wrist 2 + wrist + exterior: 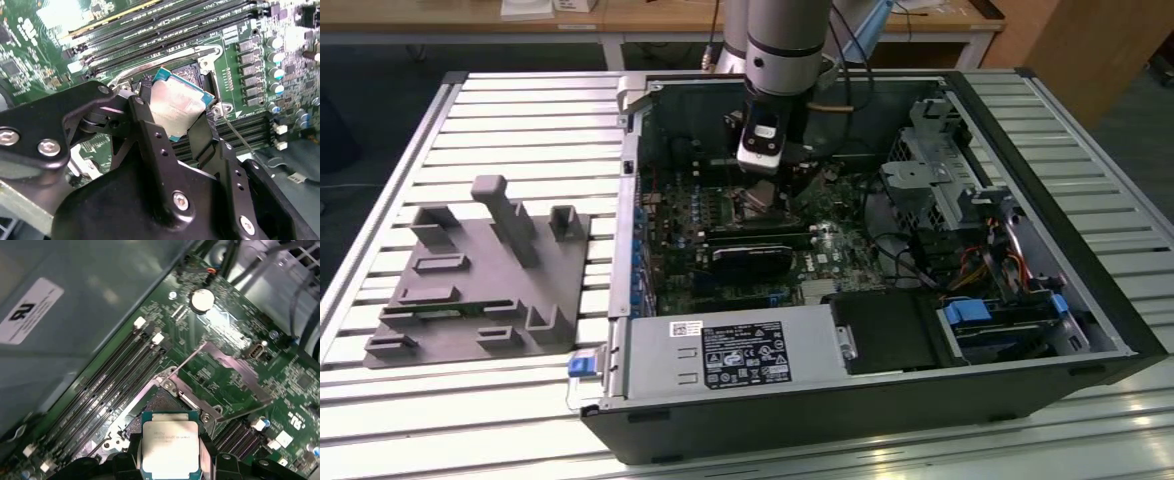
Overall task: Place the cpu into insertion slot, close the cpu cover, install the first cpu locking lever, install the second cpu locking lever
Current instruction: 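Place the cpu into insertion slot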
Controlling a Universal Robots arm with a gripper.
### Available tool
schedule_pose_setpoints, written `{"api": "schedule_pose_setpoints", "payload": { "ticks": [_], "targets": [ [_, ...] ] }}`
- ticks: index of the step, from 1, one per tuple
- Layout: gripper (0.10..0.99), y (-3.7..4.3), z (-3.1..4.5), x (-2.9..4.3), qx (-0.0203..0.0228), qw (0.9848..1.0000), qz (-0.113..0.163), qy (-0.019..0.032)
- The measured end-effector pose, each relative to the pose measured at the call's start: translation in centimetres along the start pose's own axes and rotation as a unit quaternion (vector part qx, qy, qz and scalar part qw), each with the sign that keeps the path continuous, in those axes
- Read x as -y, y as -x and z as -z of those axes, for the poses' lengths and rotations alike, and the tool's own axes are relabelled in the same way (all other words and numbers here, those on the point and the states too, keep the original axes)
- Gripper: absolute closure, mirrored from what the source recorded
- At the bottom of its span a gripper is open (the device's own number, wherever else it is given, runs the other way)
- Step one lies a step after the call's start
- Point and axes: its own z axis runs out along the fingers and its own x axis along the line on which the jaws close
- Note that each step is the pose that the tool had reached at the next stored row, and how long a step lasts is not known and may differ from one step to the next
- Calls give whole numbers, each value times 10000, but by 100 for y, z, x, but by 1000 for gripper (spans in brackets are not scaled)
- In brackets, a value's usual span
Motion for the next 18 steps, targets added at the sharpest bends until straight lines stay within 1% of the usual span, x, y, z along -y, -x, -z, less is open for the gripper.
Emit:
{"api": "schedule_pose_setpoints", "payload": {
  "ticks": [5,8,10,12,14,16,18],
  "targets": [
    [545,0,-1,0,31,9993,-363,-8],
    [545,0,-1,0,56,9984,-564,-11],
    [545,0,-1,0,74,9975,-703,-13],
    [545,0,-1,0,84,9964,-847,-14],
    [545,0,-3,0,88,9949,-1004,-15],
    [545,0,-6,0,89,9931,-1167,-15],
    [545,0,-9,0,90,9909,-1340,-16]
  ]
}}
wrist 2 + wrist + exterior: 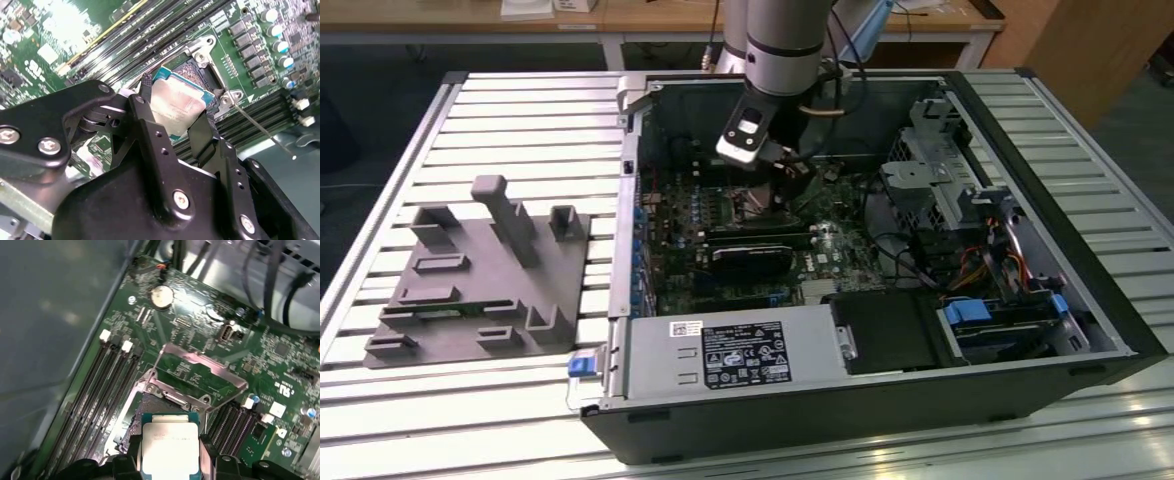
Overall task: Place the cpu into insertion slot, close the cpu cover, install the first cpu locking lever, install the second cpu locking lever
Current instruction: 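Place the cpu into insertion slot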
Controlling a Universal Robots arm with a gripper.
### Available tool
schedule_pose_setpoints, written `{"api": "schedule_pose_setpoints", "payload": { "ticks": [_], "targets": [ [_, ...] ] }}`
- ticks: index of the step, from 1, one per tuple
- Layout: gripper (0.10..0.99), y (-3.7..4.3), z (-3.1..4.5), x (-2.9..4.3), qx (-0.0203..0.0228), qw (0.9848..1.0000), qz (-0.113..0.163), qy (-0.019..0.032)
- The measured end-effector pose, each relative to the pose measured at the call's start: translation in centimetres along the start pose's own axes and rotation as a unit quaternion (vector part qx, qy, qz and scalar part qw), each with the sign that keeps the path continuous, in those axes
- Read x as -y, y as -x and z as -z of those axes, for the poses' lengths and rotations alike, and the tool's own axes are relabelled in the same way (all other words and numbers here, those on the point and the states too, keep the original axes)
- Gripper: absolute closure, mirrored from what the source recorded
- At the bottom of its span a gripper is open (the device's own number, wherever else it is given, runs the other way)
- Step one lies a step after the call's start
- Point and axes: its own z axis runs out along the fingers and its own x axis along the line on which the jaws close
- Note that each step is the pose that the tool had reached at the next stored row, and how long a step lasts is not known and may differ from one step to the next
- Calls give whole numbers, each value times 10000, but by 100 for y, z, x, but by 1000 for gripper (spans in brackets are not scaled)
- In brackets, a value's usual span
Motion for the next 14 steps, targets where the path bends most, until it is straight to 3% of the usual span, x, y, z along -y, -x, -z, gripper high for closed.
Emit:
{"api": "schedule_pose_setpoints", "payload": {
  "ticks": [7,14],
  "targets": [
    [545,0,-6,0,8,9990,-454,4],
    [545,0,-15,0,38,9959,-905,64]
  ]
}}
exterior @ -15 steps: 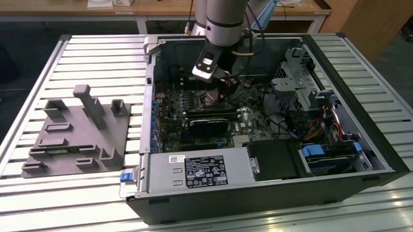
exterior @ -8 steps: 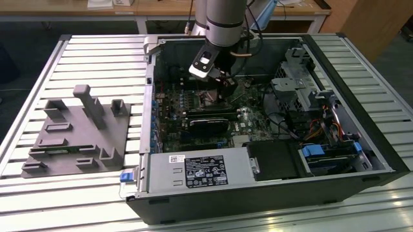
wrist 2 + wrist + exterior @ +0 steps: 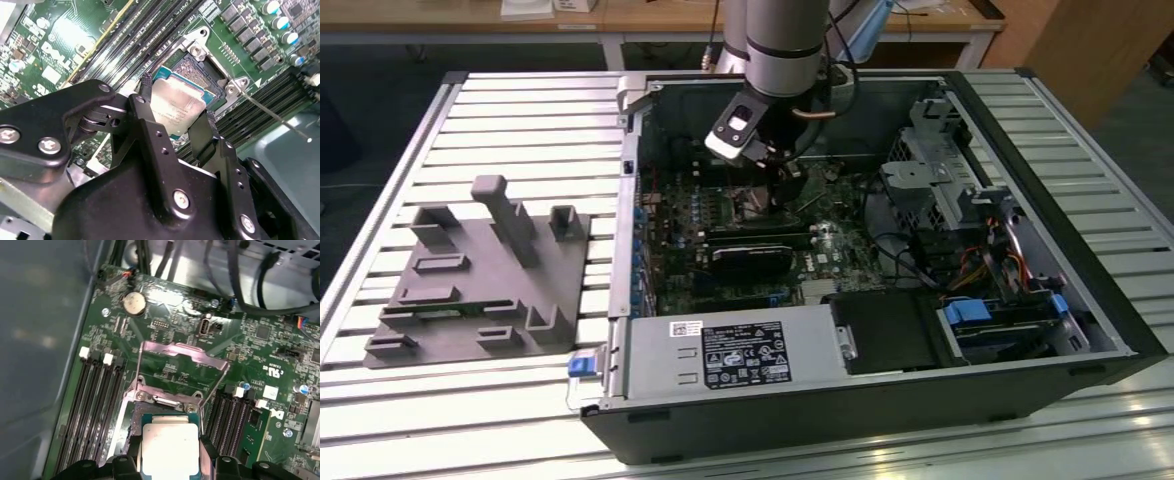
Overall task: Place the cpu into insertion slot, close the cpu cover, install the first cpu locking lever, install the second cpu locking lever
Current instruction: 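Place the cpu into insertion slot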
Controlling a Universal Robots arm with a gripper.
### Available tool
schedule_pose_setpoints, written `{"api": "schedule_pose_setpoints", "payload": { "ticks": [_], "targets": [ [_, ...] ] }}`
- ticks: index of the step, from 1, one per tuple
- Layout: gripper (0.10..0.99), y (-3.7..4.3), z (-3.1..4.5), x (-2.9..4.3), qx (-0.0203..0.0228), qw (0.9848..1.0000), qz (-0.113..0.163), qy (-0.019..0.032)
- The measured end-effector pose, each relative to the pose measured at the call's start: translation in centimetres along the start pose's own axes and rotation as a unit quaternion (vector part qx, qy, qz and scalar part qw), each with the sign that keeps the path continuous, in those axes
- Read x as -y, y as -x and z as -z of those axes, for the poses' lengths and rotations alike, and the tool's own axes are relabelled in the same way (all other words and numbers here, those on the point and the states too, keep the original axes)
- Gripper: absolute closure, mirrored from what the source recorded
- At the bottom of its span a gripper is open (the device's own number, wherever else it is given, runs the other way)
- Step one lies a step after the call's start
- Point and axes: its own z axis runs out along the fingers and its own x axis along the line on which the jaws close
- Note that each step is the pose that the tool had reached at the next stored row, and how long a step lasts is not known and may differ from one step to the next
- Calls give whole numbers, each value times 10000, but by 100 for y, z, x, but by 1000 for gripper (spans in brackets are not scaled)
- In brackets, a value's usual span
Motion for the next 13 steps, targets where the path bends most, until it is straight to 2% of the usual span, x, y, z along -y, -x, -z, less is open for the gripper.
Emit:
{"api": "schedule_pose_setpoints", "payload": {
  "ticks": [7,13],
  "targets": [
    [545,-2,-11,2,43,9996,-217,178],
    [545,-14,-22,37,54,9987,-465,186]
  ]
}}
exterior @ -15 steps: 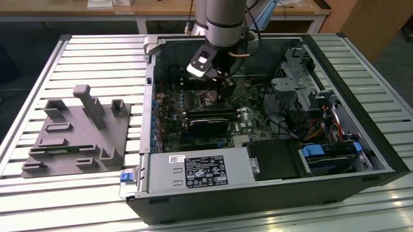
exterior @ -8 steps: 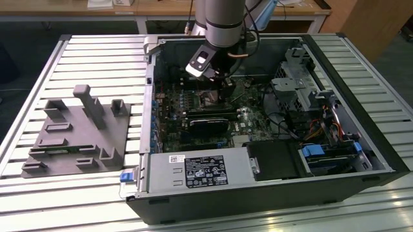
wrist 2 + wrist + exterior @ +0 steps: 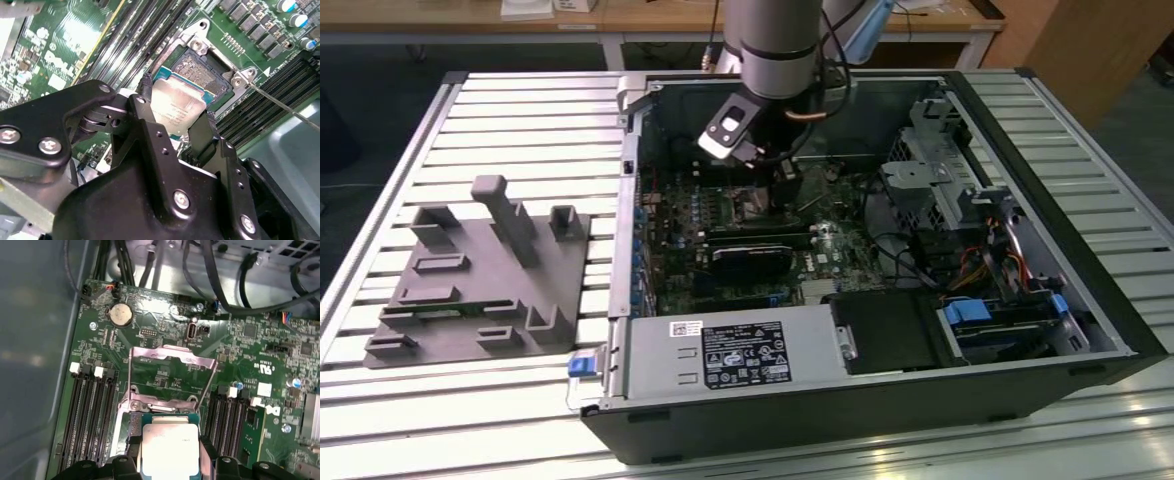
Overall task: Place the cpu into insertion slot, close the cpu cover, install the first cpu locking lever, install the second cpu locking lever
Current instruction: 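Place the cpu into insertion slot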
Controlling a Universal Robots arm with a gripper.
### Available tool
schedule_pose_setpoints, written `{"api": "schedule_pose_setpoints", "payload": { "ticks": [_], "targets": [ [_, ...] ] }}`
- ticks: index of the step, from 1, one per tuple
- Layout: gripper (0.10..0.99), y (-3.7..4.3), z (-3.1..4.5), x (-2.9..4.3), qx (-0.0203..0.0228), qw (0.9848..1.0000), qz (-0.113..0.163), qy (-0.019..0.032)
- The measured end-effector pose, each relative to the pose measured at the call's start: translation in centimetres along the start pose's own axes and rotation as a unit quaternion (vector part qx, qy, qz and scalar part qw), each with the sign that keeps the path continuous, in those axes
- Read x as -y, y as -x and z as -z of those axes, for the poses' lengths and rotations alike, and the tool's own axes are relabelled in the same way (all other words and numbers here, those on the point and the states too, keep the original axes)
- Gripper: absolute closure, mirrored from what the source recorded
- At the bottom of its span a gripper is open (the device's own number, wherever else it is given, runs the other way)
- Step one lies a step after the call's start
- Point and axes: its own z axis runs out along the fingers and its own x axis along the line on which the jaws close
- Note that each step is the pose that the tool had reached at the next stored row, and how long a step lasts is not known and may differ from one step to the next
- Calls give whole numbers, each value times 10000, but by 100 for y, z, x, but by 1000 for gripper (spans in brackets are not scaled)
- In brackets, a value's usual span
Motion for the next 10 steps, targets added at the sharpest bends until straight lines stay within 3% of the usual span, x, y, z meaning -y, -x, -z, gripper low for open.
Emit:
{"api": "schedule_pose_setpoints", "payload": {
  "ticks": [10],
  "targets": [
    [545,-63,-30,41,14,9995,-324,-9]
  ]
}}
